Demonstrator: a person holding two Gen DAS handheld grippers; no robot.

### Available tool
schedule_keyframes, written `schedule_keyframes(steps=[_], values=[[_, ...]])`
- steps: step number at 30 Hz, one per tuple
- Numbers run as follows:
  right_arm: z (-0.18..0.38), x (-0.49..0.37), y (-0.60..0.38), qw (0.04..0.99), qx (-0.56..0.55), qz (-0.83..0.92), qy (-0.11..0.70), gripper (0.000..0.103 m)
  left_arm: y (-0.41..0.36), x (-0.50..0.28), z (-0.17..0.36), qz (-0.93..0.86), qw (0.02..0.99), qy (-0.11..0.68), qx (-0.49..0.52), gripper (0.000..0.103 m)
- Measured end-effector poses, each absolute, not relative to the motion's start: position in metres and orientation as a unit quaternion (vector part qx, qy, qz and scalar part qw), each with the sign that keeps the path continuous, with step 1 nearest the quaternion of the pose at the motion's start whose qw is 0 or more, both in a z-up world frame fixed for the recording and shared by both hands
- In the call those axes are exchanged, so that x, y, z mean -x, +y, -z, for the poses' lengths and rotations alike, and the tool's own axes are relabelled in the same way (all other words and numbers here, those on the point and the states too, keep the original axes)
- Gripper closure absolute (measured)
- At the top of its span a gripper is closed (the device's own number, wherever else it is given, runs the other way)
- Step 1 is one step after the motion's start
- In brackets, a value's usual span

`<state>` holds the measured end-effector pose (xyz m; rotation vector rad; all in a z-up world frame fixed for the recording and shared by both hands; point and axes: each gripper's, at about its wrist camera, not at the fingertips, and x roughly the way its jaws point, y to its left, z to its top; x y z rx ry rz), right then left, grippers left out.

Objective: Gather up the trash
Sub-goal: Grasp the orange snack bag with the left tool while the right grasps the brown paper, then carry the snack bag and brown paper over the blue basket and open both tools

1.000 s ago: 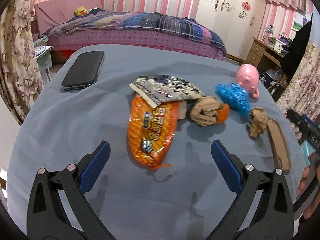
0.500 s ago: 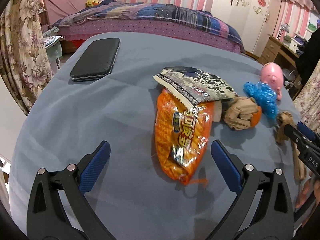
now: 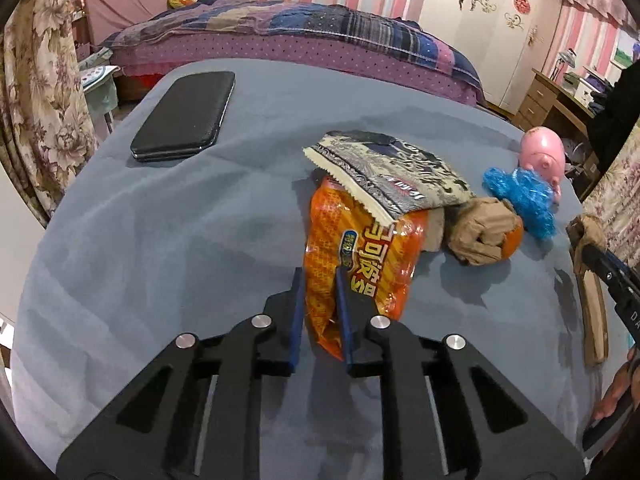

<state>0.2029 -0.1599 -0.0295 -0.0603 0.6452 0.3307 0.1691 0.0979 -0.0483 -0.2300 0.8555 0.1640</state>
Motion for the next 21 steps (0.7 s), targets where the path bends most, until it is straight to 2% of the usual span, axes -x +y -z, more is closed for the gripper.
schedule_keyframes(steps=[12, 21], values=[[0.013, -0.183, -0.196, 0.942, -0.003, -0.148, 0.301, 0.077, 0.059, -0.131, 0.005, -0.027, 0.926, 0.361, 0.106, 0.094], [-0.010, -0.143, -0.258, 0.954, -0.011, -0.109, 0.278, 0.077, -0.040, -0.101, -0.033, 0.059, 0.943, 0.323, 0.047, 0.094]])
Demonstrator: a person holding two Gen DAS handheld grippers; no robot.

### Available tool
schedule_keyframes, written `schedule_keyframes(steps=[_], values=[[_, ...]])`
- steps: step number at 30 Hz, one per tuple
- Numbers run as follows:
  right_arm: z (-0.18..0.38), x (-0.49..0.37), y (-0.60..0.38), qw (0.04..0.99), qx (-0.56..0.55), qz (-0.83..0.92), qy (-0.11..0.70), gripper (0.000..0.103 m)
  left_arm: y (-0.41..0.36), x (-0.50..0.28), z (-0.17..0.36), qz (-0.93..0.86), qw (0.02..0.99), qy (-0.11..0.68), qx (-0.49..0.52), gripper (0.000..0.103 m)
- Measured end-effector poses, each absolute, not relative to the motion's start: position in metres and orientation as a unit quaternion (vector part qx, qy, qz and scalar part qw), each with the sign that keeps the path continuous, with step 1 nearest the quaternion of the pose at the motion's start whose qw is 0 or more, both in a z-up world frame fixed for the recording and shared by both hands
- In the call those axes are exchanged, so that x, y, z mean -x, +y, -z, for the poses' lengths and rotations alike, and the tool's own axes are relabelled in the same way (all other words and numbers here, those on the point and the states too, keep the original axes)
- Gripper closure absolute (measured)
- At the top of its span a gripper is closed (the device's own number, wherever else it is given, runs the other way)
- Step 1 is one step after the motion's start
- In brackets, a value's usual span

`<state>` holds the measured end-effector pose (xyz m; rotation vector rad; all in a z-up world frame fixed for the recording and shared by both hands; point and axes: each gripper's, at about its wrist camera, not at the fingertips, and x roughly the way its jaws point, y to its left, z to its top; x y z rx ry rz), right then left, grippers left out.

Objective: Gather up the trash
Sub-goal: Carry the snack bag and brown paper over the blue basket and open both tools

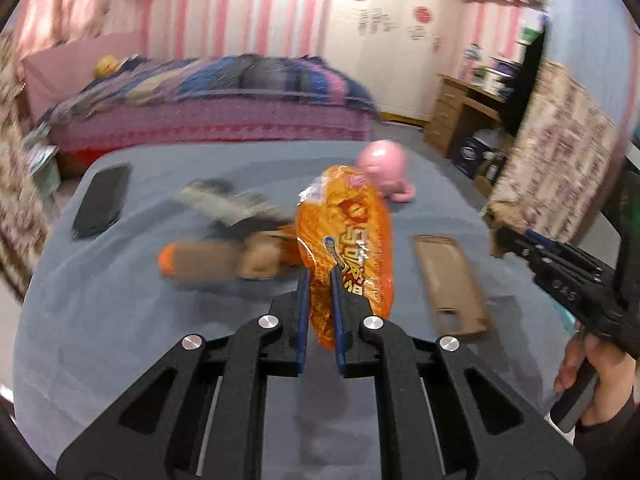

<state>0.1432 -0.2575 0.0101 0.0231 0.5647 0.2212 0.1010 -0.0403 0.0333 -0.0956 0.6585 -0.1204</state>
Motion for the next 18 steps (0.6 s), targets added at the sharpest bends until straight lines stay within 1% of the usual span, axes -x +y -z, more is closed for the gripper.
schedule_keyframes(steps=[7, 18], values=[[-0.011, -0.107, -0.326, 0.959, -0.012, -0.050, 0.280, 0.077, -0.120, -0.092, -0.044, 0.119, 0.942, 0.314, 0.015, 0.094], [-0.024, -0.055, -0.446, 0.962, -0.018, 0.060, 0.266, 0.077, -0.227, -0.104, -0.032, 0.193, 0.927, 0.321, -0.009, 0.095]])
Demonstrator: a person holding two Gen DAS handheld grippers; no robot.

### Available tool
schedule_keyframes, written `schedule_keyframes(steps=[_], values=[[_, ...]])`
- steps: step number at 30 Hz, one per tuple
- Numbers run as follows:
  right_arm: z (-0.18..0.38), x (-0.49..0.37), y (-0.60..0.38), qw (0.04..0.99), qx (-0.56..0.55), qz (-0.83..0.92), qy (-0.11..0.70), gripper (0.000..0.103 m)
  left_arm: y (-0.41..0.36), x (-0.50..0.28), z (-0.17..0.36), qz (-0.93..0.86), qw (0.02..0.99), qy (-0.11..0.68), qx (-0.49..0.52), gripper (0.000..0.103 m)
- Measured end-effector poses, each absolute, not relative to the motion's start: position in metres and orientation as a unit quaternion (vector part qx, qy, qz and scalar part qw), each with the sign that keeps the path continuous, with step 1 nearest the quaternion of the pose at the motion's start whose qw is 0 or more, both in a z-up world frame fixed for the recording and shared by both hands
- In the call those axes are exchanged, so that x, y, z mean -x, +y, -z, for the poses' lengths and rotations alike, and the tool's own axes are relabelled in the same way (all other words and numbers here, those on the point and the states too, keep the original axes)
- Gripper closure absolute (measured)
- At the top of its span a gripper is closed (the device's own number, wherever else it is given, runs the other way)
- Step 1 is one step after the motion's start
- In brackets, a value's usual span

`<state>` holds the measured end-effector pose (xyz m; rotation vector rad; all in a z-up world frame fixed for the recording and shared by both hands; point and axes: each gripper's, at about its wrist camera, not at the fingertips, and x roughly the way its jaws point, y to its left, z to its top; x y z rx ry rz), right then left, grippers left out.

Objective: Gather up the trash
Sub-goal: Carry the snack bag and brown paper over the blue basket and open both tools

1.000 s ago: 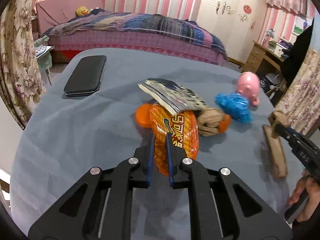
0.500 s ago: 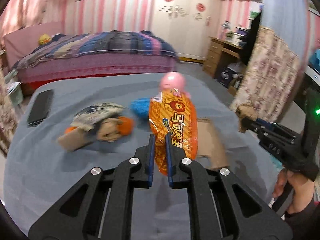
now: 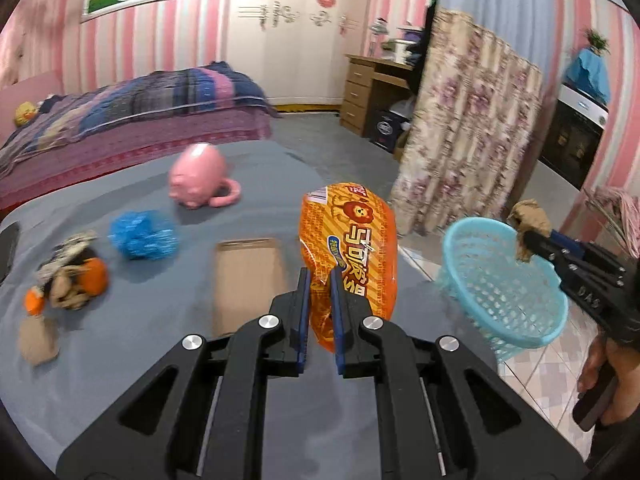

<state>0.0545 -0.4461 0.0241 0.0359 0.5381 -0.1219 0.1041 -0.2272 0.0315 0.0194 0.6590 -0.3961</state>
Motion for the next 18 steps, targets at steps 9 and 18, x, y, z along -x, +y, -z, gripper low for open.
schedule_keyframes(steps=[9, 18], values=[[-0.025, -0.028, -0.517, 0.956, -0.042, 0.140, 0.257, 0.077, -0.311, -0.106, -0.024, 0.254, 0.912, 0.319, -0.046, 0.095], [-0.012, -0.019, -0.552, 0.950, -0.063, 0.163, 0.259, 0.077, -0.384, -0.103, -0.008, 0.298, 0.894, 0.321, -0.094, 0.095]])
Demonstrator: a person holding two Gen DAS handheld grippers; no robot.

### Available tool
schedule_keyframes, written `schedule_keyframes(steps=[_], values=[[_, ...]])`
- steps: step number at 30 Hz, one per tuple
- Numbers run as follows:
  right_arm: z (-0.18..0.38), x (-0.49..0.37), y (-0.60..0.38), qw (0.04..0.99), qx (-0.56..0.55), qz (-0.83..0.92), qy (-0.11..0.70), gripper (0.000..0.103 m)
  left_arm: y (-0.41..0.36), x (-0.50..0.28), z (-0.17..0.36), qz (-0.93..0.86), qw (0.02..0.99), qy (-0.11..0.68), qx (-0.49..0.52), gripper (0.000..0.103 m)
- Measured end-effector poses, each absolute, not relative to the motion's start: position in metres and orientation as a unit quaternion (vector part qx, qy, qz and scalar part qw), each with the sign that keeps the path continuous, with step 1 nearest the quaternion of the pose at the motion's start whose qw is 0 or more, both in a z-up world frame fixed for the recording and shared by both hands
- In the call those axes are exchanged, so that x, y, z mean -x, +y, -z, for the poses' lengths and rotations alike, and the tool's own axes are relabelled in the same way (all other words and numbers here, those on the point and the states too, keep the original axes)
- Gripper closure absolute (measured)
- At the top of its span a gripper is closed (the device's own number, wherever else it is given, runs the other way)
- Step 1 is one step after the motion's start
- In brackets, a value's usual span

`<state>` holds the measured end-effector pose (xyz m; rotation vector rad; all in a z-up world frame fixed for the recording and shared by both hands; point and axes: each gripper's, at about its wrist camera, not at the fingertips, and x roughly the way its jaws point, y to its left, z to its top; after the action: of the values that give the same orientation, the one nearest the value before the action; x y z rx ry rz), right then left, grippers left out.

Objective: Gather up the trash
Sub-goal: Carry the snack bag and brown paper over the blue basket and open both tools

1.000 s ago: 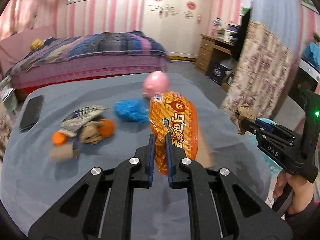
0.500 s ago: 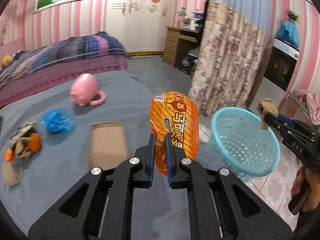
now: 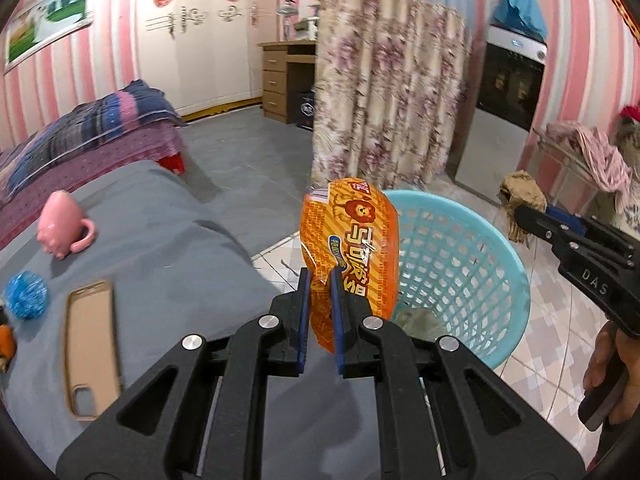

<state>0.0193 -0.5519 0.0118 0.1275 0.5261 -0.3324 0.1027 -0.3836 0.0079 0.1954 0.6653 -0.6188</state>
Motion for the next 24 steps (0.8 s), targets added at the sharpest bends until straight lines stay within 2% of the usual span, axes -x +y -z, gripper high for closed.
schedule_keyframes(steps=[9, 11, 12, 14, 16, 24], values=[[0.003, -0.017, -0.572, 0.944, -0.074, 0.176, 0.268, 0.077, -0.422, -0.120, 0.016, 0.301, 0.884, 0.336, -0.120, 0.094], [0.006, -0.017, -0.574, 0.944, -0.076, 0.177, 0.268, 0.077, -0.426, -0.125, 0.018, 0.301, 0.882, 0.342, -0.121, 0.090], [0.008, -0.016, -0.574, 0.943, -0.078, 0.178, 0.269, 0.077, -0.428, -0.126, 0.018, 0.305, 0.879, 0.346, -0.123, 0.086], [0.010, -0.018, -0.574, 0.943, -0.078, 0.178, 0.270, 0.077, -0.428, -0.129, 0.018, 0.300, 0.880, 0.344, -0.128, 0.047], [0.013, -0.019, -0.574, 0.942, -0.079, 0.177, 0.273, 0.077, -0.424, -0.128, 0.016, 0.284, 0.891, 0.330, -0.128, 0.034], [0.024, -0.026, -0.566, 0.940, -0.080, 0.174, 0.281, 0.077, -0.387, -0.142, 0.013, 0.257, 0.902, 0.337, -0.080, 0.018]])
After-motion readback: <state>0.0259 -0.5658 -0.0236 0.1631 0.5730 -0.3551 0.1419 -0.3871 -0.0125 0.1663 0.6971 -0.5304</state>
